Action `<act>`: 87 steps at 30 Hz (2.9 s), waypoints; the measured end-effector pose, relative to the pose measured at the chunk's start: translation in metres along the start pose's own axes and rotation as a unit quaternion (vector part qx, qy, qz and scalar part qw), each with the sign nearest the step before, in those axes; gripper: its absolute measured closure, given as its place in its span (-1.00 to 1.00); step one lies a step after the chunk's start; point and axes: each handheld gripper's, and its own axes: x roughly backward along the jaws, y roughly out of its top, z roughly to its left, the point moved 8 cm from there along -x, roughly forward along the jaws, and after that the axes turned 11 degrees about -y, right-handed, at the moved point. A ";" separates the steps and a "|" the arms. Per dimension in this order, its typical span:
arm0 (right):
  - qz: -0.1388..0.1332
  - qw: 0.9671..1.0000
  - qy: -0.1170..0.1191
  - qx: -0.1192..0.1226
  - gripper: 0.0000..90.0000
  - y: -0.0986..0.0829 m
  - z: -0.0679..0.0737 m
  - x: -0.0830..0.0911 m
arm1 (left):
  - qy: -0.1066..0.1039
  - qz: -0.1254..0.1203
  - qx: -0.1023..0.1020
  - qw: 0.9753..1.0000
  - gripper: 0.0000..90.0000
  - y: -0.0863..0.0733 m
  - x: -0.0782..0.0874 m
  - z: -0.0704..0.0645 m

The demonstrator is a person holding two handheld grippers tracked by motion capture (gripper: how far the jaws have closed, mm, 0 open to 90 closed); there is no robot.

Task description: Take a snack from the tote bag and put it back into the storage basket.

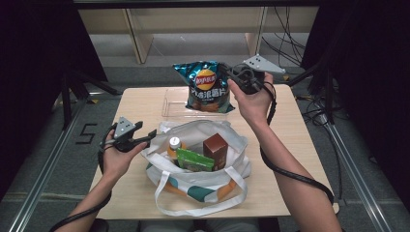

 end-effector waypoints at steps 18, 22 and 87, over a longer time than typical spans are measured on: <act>0.013 1.000 -0.008 -0.007 1.00 -0.005 -0.008 -0.012 | 0.004 -0.002 0.003 1.000 -0.23 0.000 0.000 0.001; 0.017 1.000 -0.010 -0.006 1.00 -0.004 -0.010 -0.015 | 0.004 -0.003 0.003 1.000 -0.22 0.000 0.000 0.001; 0.050 0.996 -0.052 -0.048 1.00 -0.020 -0.044 -0.083 | 0.009 -0.013 0.014 1.000 -0.23 -0.001 0.002 0.010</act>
